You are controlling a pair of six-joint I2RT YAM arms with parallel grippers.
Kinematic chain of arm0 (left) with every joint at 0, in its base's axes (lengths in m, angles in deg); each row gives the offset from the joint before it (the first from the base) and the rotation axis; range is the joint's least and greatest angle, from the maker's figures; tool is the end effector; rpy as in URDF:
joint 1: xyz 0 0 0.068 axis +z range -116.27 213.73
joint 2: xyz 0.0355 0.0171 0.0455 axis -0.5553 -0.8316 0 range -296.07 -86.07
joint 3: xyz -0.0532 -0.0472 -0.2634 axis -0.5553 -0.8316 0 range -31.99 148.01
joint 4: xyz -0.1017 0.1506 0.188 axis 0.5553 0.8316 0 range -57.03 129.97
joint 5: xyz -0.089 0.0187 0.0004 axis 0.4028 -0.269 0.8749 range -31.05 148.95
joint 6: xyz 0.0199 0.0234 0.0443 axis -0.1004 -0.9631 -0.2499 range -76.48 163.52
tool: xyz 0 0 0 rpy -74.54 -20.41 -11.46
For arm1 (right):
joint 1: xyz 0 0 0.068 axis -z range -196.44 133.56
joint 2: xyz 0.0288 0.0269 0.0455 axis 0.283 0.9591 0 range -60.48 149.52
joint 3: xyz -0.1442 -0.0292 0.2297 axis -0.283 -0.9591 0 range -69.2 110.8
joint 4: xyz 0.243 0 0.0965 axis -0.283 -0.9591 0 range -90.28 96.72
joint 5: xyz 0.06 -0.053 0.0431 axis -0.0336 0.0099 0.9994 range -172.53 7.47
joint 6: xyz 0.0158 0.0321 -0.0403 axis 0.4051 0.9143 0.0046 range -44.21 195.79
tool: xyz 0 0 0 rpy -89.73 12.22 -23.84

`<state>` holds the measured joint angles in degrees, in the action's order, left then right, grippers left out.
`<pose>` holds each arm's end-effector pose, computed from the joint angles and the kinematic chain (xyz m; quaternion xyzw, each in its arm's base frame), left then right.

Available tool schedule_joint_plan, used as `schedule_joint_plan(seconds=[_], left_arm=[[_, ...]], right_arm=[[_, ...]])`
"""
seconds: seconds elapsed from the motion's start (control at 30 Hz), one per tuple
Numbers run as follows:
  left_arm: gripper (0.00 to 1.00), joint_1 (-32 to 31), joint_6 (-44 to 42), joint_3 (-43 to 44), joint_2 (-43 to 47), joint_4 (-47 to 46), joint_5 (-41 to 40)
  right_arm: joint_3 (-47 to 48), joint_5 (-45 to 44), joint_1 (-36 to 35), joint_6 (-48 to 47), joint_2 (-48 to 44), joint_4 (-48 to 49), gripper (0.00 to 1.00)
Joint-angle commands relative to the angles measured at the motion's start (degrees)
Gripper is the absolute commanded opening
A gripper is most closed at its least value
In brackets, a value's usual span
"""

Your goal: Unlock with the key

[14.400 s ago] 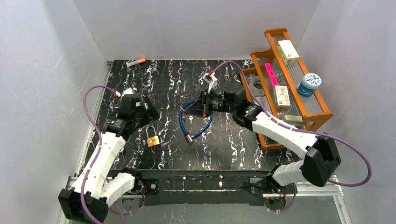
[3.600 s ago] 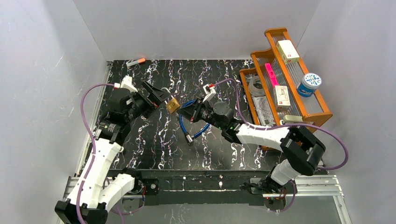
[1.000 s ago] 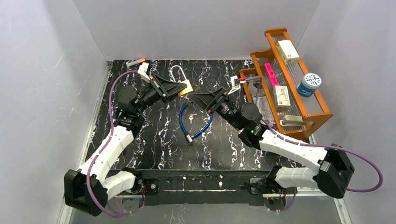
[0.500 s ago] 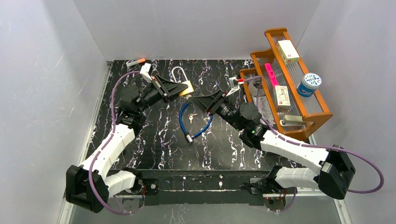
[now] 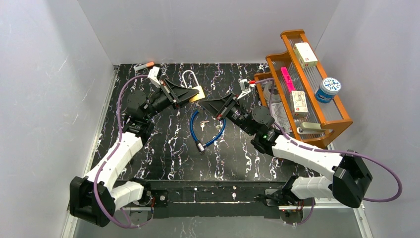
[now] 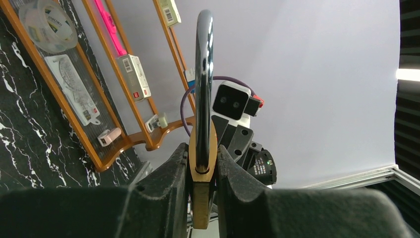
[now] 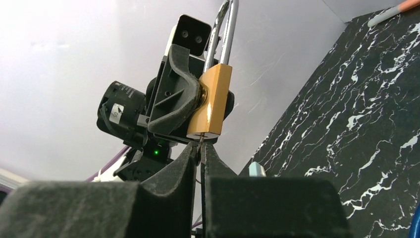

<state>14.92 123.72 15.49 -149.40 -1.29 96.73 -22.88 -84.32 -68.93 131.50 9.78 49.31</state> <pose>0.2301 -0.1014 0.3725 -0.0567 0.6099 -0.7066 0.3543 0.1732 0.2238 0.3525 0.0290 0.5825 0.6527 0.4836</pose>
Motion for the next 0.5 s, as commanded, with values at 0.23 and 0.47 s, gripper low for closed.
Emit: schedule_joint_plan(seconds=[0.23,0.47], left_arm=[[0.00,0.15,-2.22,-0.65,4.85,-6.04,1.11],[0.00,-0.39,-1.73,-3.43,6.87,-5.91,-0.13]], right_arm=[[4.21,3.29,1.16,4.47,2.87,6.83,0.01],[7.54,2.13,1.24,2.09,6.40,7.79,0.01]])
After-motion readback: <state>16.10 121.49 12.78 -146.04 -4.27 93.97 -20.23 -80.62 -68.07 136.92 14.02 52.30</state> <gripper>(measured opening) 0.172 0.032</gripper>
